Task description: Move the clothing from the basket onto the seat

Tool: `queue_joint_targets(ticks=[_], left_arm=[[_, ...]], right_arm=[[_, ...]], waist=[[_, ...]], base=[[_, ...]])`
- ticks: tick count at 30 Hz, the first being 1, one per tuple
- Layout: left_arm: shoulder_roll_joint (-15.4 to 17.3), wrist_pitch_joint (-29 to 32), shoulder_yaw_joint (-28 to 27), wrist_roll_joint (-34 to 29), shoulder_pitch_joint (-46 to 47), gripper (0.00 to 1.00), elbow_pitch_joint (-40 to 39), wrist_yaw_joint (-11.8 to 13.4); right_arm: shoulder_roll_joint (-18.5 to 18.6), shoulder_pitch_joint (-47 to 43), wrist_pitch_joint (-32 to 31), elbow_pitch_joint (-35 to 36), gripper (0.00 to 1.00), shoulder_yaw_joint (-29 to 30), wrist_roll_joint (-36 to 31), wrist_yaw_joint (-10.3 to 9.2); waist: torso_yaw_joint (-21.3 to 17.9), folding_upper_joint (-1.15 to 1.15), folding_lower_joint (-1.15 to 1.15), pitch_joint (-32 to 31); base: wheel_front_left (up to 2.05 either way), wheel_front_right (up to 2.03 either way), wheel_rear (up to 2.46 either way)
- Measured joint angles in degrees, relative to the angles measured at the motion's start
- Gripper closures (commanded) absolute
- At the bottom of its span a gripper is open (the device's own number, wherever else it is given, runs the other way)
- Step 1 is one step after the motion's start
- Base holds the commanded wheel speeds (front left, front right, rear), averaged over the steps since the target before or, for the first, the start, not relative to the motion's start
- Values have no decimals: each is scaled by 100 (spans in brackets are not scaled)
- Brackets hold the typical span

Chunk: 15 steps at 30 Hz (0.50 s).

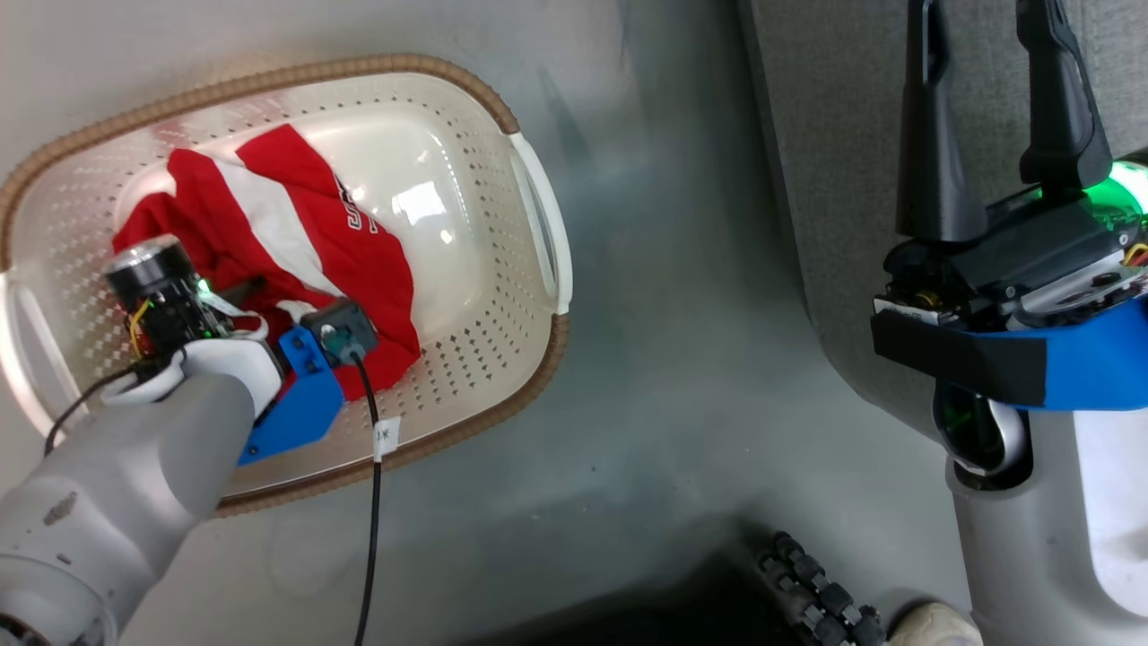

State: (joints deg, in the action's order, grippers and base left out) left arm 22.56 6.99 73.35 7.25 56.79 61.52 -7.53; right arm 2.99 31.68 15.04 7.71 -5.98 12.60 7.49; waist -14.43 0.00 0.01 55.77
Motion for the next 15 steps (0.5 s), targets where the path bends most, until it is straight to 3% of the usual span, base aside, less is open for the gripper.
queue_joint_targets(ticks=[15], left_arm=[[-23,-124,-1,-188,482,0,315,-1]], right_arm=[[-2,-42,0,445,0,-1,109,0]], waist=[[-155,0,-1,577]], base=[[0,0,0]])
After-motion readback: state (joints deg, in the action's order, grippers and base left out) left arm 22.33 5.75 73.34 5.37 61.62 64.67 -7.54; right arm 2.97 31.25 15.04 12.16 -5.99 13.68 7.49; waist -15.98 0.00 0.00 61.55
